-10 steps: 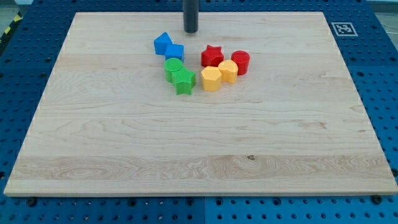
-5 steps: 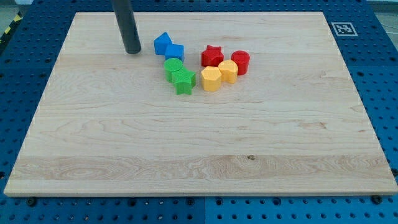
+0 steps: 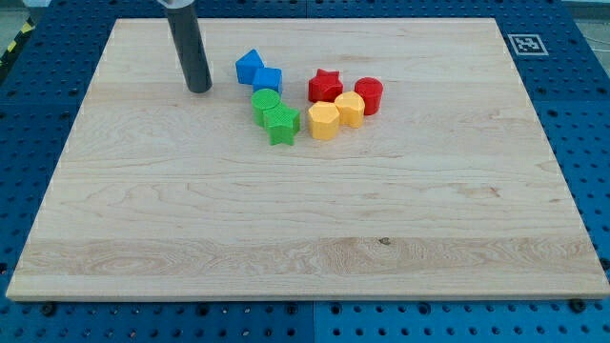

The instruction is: Push the green circle into the red star

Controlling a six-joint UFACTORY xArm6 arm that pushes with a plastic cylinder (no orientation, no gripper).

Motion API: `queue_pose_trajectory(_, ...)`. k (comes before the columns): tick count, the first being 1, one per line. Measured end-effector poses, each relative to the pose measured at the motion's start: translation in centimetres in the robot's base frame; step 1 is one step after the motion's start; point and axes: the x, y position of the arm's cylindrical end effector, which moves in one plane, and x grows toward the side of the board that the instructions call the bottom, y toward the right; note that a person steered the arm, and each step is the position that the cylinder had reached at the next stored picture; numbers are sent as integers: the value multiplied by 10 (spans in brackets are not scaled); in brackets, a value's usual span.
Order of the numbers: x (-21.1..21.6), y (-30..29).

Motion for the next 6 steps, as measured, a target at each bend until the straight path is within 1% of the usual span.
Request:
queue_pose_trajectory(1,14,0)
queue_pose_trajectory(2,15,7)
queue_pose_trajectory(4,15,40)
queue_pose_trajectory(5,30,31)
queue_pose_trajectory(6,48,36)
